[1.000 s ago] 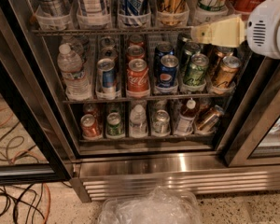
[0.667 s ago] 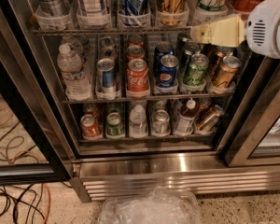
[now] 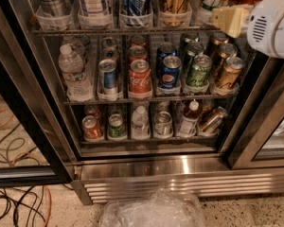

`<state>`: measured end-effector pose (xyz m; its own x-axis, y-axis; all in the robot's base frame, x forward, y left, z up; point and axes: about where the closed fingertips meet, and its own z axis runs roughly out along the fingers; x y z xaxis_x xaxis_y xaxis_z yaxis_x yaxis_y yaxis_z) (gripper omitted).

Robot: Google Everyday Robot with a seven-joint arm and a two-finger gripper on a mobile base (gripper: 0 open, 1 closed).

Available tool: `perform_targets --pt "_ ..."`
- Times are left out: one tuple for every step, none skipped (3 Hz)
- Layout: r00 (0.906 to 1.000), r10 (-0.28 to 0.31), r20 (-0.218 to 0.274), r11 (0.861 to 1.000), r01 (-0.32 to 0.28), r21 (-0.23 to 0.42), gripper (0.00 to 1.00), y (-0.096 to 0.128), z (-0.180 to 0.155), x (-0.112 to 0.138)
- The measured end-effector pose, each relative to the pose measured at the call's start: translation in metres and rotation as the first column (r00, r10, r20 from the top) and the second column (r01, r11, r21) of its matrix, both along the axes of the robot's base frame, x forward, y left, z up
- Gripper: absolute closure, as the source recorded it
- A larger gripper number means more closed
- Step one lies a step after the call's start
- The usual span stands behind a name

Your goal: Pick 7up can from top shelf of fridge

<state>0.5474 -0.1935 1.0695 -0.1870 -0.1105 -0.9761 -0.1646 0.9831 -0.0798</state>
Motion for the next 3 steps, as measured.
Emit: perform_targets --pt "0.9995 0.001 0.031 0.999 -0.003 0.047 0.44 0.004 0.000 0.006" --pt "0.9987 0.004 0.051 0.997 -0.007 0.075 0.42 0.008 0.001 0.010" --pt "0.9974 0.022 0.068 0.997 -0.027 0.072 0.39 0.016 0.005 0.018"
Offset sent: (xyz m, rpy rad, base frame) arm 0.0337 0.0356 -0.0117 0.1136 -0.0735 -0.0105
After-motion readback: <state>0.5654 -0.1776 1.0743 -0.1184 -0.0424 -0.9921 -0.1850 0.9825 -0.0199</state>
